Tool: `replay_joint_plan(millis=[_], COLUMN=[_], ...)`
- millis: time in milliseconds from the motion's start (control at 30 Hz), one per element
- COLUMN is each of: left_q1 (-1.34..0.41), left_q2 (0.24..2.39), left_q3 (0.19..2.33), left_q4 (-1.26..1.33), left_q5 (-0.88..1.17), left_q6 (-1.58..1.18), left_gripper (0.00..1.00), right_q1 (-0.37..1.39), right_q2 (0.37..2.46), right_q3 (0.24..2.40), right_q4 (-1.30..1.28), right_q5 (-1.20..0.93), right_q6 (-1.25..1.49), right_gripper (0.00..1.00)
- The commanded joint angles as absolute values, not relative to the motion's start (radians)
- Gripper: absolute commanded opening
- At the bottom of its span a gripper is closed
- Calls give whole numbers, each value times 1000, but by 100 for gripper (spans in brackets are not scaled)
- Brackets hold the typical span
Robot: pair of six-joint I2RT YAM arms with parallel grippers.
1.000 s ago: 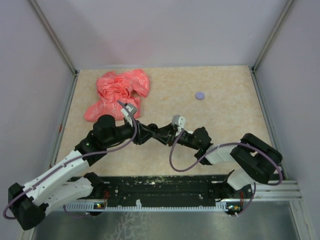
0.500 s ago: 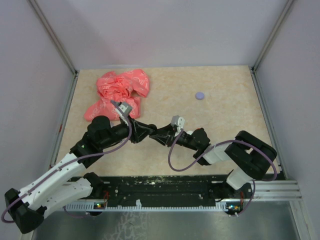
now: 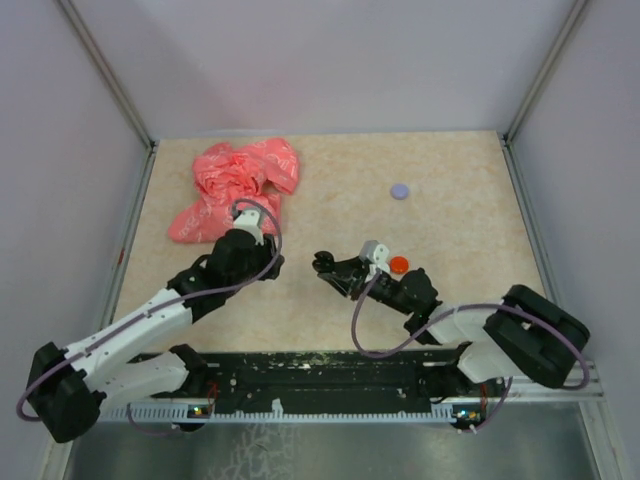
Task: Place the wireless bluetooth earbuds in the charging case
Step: Pick up the earbud from the center of the board.
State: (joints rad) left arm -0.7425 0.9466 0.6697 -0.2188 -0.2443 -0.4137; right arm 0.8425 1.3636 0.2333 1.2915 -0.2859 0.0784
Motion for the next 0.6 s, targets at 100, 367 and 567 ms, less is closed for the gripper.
replay_joint_plan(millis=[100, 367, 567], left_q1=[-703, -628, -593], left_q2=[1155, 1326, 1452], left_q3=[704, 723, 769], left_q4=[-333, -294, -214], left_q5=[-432, -437, -409], left_q6=[-498, -490, -459], left_gripper=[55, 57, 55], right_q1=[846, 845, 846], right_q2=[1183, 1150, 1173], right_q3=[218, 184, 171], right_q4=[1120, 1122, 1166], right_q5=[-228, -221, -227], right_q6=[-12, -26, -11], right_gripper=[0, 0, 0])
